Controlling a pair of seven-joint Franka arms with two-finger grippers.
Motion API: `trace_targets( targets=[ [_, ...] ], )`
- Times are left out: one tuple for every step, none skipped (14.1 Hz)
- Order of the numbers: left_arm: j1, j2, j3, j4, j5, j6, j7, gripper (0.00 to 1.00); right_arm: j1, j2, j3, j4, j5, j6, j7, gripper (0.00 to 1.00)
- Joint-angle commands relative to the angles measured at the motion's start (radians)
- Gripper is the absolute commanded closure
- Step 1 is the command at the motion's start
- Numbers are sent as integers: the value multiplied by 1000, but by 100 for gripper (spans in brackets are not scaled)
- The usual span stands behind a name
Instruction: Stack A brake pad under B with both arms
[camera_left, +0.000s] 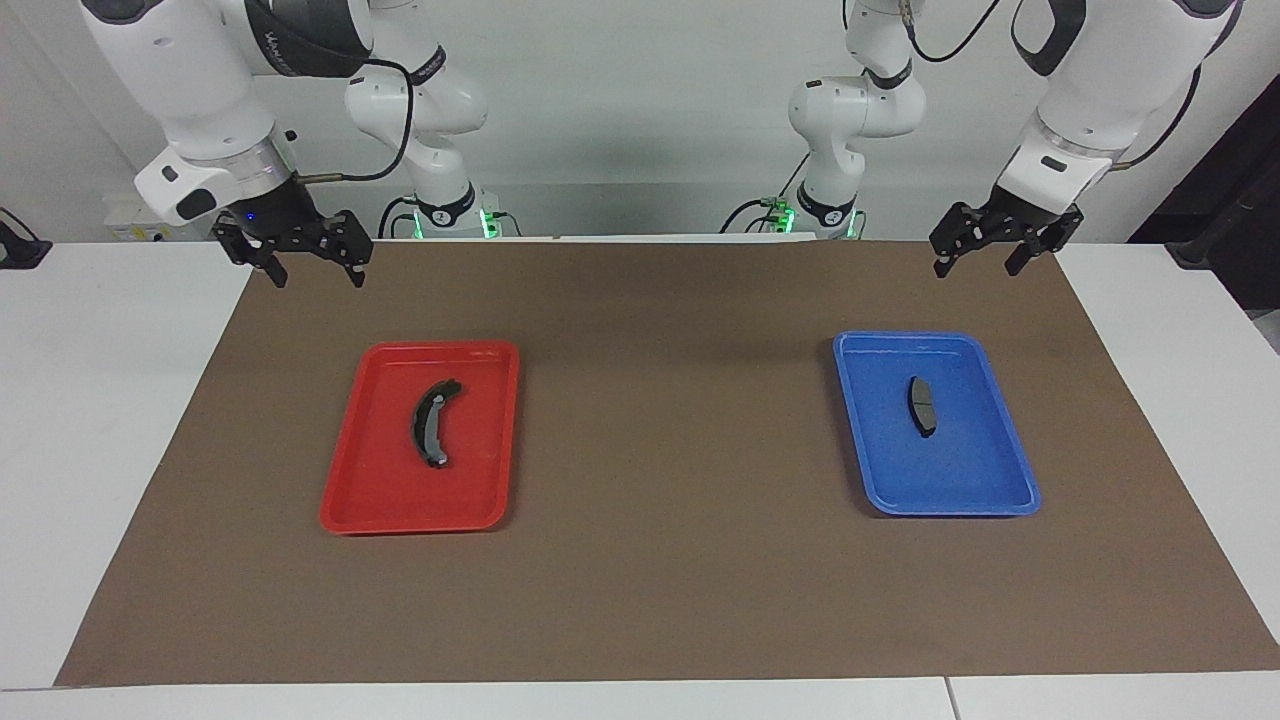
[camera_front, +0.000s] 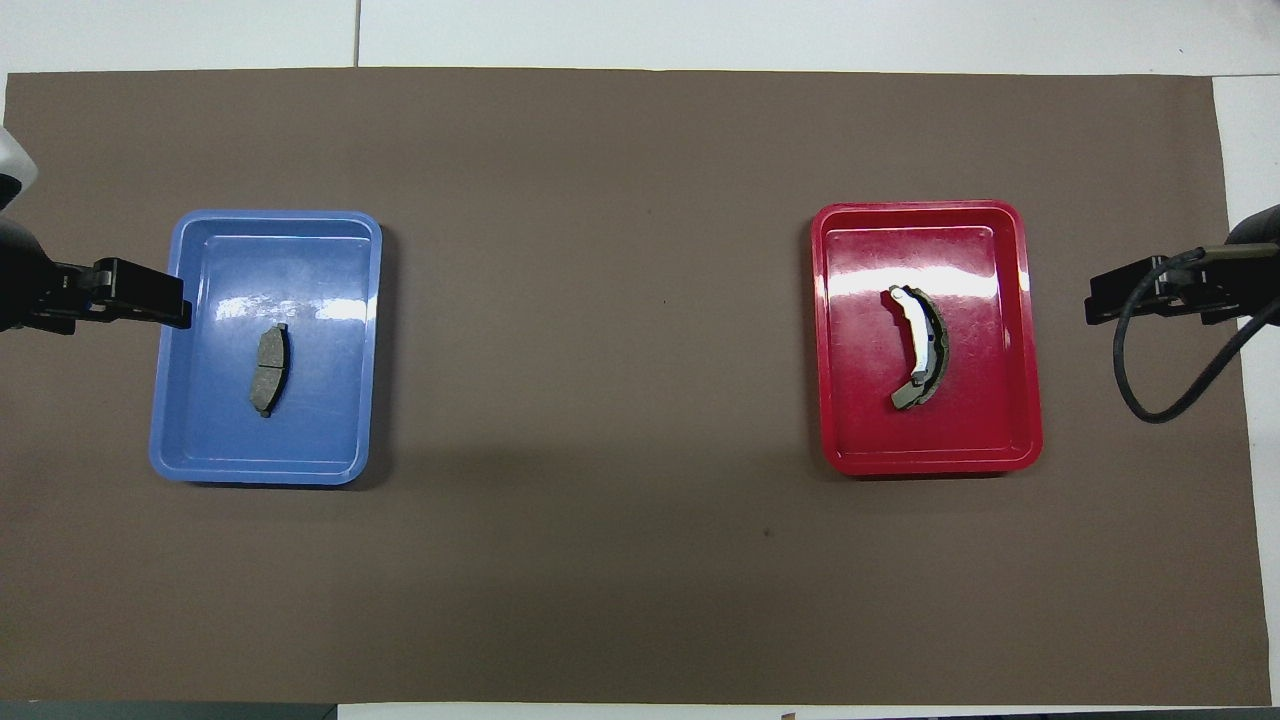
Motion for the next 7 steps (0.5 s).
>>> trace_targets(
  targets=[
    [-18, 8, 15, 19, -2, -16, -1, 0, -7, -15, 1, -13, 18, 21, -18, 1],
    [-18, 7, 15, 19, -2, -16, -1, 0, -7, -13, 1, -13, 18, 23, -17, 1],
    [-18, 7, 17, 19, -2, -18, -1, 0, -6, -13, 2, -12, 18, 23, -17, 1],
    [-18, 7, 17, 19, -2, -18, -1, 0, -6, -13, 2, -13, 18, 23, -14, 1],
    [-18, 8, 17, 19, -2, -20, -1, 0, -4, -15, 4, -15, 18, 23, -14, 1],
    [-18, 8, 17, 19, -2, -23, 1, 0, -4, -15, 8, -16, 17, 23, -15, 1],
    [-18, 8, 17, 19, -2, -24, 2, 0, -4, -15, 13, -16, 17, 23, -15, 1]
  ],
)
